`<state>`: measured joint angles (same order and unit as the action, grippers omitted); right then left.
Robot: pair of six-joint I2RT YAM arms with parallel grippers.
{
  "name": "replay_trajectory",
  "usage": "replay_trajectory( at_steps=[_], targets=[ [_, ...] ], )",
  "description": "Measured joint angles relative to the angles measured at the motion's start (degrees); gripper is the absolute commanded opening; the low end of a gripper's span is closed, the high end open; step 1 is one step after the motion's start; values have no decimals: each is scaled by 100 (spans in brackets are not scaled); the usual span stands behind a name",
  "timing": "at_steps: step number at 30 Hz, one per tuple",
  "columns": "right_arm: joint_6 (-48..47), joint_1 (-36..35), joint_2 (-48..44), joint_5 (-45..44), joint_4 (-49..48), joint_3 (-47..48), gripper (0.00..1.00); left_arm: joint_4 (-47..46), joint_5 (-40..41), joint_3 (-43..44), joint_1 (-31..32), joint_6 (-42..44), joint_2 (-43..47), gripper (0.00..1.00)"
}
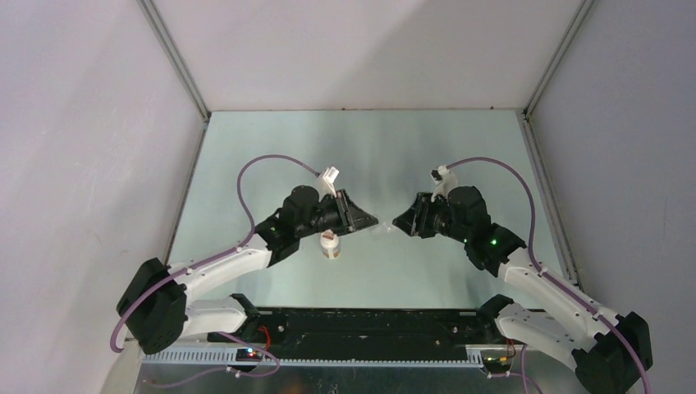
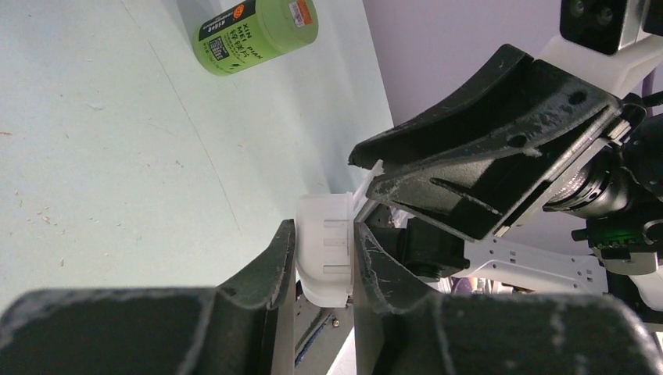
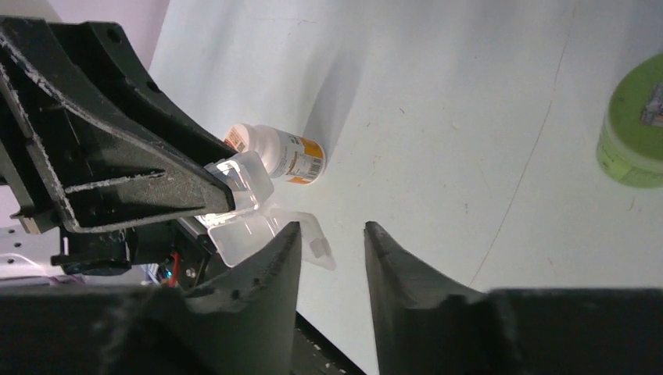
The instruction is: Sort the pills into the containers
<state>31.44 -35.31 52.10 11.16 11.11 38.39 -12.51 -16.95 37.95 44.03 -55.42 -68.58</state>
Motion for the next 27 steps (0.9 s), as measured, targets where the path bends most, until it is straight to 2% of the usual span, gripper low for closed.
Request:
replay_trajectory(
  at_steps=[1, 2, 6, 8, 11, 16, 17, 19, 20, 21, 22, 24, 27],
  targets=[
    [-39, 0, 0, 52, -2, 0, 58, -4, -2, 2, 0, -2, 2, 0],
    [-28, 2, 0, 105, -11, 0, 60, -4, 0, 2, 0, 0, 2, 0],
    [-61, 2, -4, 363, -74, 0, 61, -24, -15, 11, 0, 0, 2, 0],
    [-61, 2, -4, 474, -101, 0, 55, -26, -24, 26, 0, 0, 2, 0],
    [-63, 2, -2, 632, -164, 0, 37, -28, -44, 85, 0, 0, 2, 0],
    [-13, 2, 109, 848, -396, -2, 15, -66, -109, 131, 0, 2, 2, 1],
    [0, 2, 140, 881, -439, -2, 7, -63, -120, 131, 0, 2, 2, 3],
    [22, 0, 181, 935, -531, -2, 0, -55, -105, 131, -4, 4, 2, 24],
    [11, 0, 190, 940, -551, -2, 0, -55, -103, 131, -9, 4, 2, 46],
    [26, 2, 192, 942, -564, -4, 0, -59, -92, 131, -9, 7, 4, 58],
    [28, 2, 199, 940, -568, -4, 0, -55, -68, 131, -11, 28, 7, 79],
    [37, 2, 221, 918, -599, -7, 0, 15, 2, 131, -7, 122, 46, 96],
    [37, -2, 284, 839, -612, -7, 0, 446, 437, 131, 7, 291, 304, 99]
  ],
)
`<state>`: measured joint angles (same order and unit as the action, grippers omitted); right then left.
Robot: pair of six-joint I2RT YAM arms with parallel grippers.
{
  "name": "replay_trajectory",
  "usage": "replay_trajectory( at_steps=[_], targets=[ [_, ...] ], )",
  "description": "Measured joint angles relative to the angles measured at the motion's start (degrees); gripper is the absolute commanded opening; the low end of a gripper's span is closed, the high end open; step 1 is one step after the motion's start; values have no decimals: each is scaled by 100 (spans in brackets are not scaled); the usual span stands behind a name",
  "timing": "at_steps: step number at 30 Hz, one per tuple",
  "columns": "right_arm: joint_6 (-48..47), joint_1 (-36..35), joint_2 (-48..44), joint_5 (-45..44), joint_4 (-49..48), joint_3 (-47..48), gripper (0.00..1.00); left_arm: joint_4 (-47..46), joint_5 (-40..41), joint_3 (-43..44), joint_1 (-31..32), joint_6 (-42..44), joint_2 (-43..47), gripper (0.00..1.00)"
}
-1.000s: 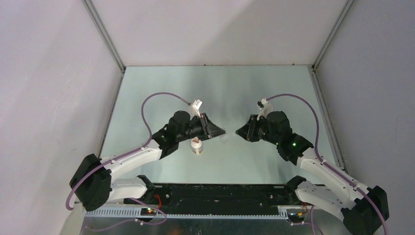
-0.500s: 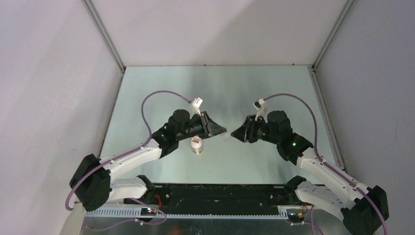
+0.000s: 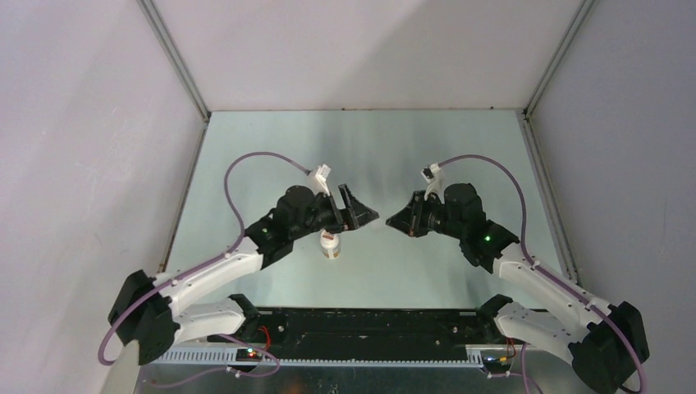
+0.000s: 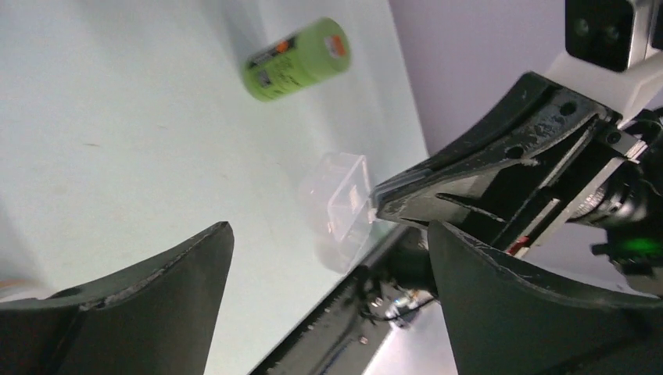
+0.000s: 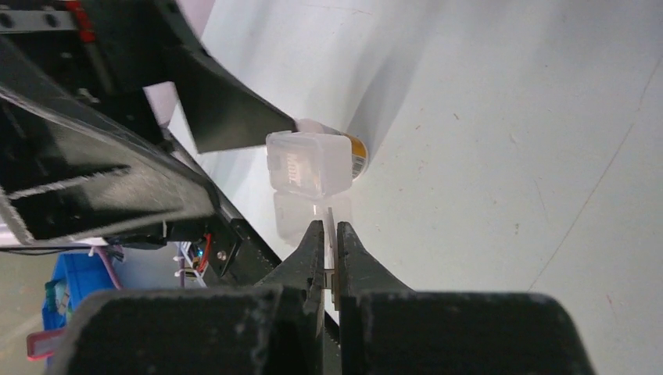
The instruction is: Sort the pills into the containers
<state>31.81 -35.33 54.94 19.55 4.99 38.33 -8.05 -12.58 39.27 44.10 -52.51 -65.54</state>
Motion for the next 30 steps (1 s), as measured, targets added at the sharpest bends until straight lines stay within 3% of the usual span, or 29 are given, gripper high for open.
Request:
replay_trajectory(
  at_steps=[10, 17, 24, 30],
  targets=[
    [-7, -243, 1038, -643, -85, -2, 0, 1843, 2083, 138, -227, 761, 1523, 99],
    [-166, -295, 2267, -621, -538, -11, 0, 2483, 2618, 138, -289, 992, 2321, 99],
    [-632, -103, 2946, -498, -826, -2, 38, 2857, 2634, 76, -293, 1097, 2809, 99],
    [-817, -79, 2979, -966, -302, 361, 62, 3106, 2575, -26, -293, 1233, 3093, 99]
  ],
)
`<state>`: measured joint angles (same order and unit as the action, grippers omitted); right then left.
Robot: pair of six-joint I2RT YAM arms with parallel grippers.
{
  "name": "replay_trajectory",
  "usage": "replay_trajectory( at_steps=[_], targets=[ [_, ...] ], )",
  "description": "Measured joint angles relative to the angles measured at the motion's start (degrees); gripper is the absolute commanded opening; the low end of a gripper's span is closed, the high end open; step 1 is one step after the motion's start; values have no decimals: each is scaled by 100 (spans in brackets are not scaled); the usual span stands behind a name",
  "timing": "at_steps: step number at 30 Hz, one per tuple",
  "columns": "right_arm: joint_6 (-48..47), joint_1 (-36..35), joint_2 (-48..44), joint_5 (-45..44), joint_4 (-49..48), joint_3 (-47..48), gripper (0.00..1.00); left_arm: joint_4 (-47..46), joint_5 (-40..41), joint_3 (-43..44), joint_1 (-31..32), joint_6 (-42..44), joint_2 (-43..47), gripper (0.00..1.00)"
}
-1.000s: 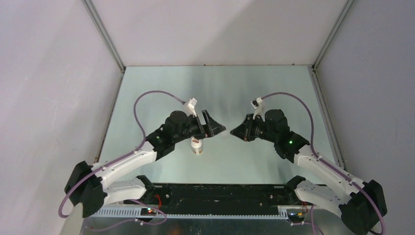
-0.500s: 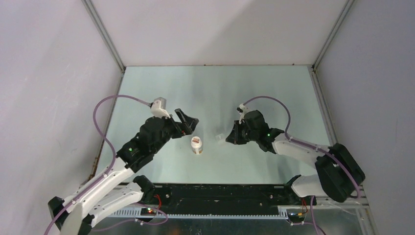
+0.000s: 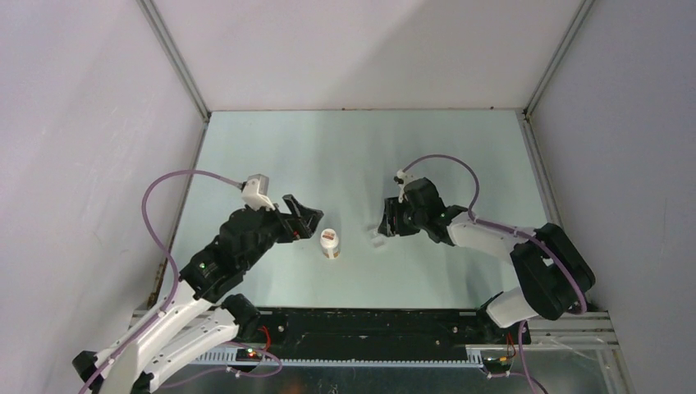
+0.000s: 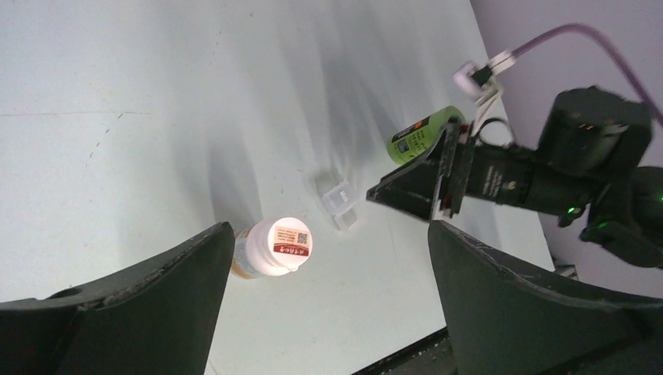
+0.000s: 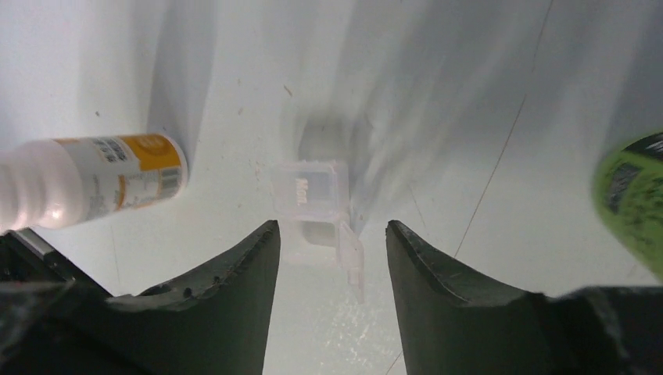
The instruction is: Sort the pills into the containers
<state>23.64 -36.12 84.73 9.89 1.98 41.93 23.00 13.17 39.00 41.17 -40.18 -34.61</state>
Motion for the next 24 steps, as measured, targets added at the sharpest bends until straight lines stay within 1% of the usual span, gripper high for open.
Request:
replay_trajectory(
  at_steps=[3, 5, 6, 8, 10, 15, 17, 20, 24],
  targets=[
    [35, -2, -203, -297, 361, 291, 67, 109, -9, 0, 0, 72, 63, 99],
    [92, 0, -490, -555, 627, 439, 75, 173, -28, 0, 0, 120, 98, 99],
    [146, -2, -669, -739, 822, 533, 80, 203, -31, 0, 0, 133, 109, 99],
    [396, -13, -1060, -1309, 1397, 822, 84, 302, -35, 11, 0, 173, 142, 99],
    [640, -15, -1386, -1853, 1891, 1071, 88, 463, -37, 79, 0, 223, 168, 99],
    [1036, 22, -2063, -3060, 2791, 1314, 93, 634, -35, 216, 0, 319, 297, 99],
    [1071, 107, -2103, -3364, 3038, 1314, 93, 675, -35, 216, 0, 319, 382, 99],
    [1043, 264, -1825, -3646, 3213, 1338, 93, 678, -37, 216, 0, 319, 466, 99],
    [920, 369, -1010, -3814, 3314, 1550, 91, 710, -37, 216, 0, 330, 463, 99]
  ],
)
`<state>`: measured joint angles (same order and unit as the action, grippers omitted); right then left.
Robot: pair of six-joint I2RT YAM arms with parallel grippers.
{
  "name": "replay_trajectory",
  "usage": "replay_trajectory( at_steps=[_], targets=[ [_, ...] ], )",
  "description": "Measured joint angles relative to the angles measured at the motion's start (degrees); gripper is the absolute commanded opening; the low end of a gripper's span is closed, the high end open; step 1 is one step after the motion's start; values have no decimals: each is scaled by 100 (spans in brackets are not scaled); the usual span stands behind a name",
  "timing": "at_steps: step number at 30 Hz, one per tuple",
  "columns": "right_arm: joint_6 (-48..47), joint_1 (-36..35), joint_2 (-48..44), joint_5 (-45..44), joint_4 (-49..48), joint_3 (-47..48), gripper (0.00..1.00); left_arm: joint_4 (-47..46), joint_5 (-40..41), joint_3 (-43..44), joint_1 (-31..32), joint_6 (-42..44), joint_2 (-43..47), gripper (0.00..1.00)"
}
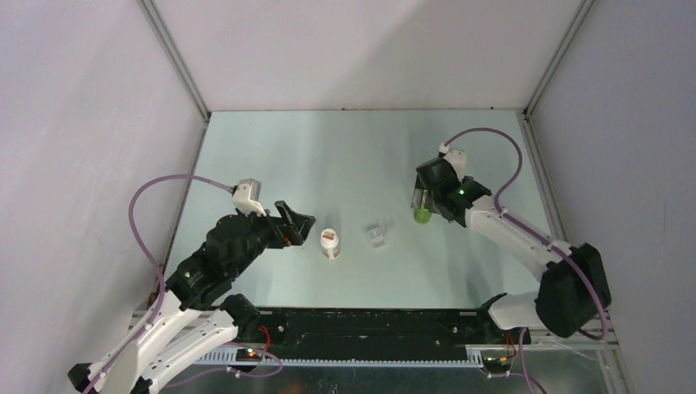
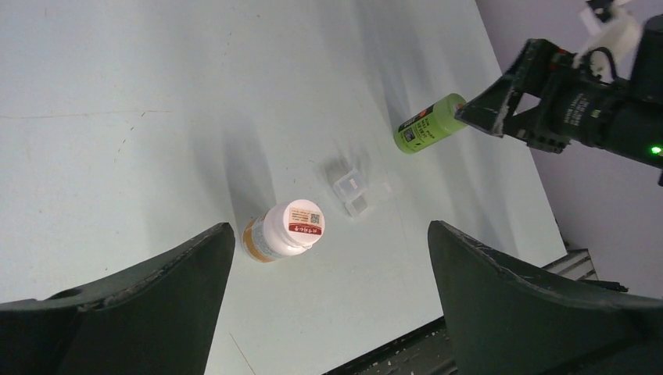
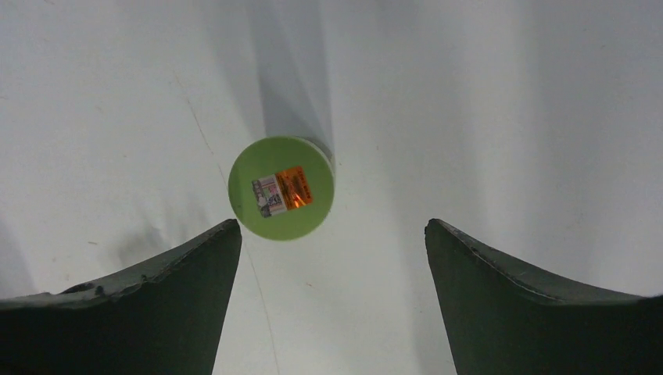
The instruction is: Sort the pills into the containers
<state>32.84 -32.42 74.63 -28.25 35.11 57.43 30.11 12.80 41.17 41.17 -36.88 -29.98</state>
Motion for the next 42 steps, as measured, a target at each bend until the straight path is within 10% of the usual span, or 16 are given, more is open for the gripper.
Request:
replay_trajectory(
  at_steps=[19, 42],
  targets=[
    [-74, -7, 1473, 116, -66, 861, 58, 66, -142, 0, 0, 48, 24, 99],
    [304, -81, 1626, 605, 531, 1027, 47, 13, -564, 94, 0, 507, -262, 98]
  ],
)
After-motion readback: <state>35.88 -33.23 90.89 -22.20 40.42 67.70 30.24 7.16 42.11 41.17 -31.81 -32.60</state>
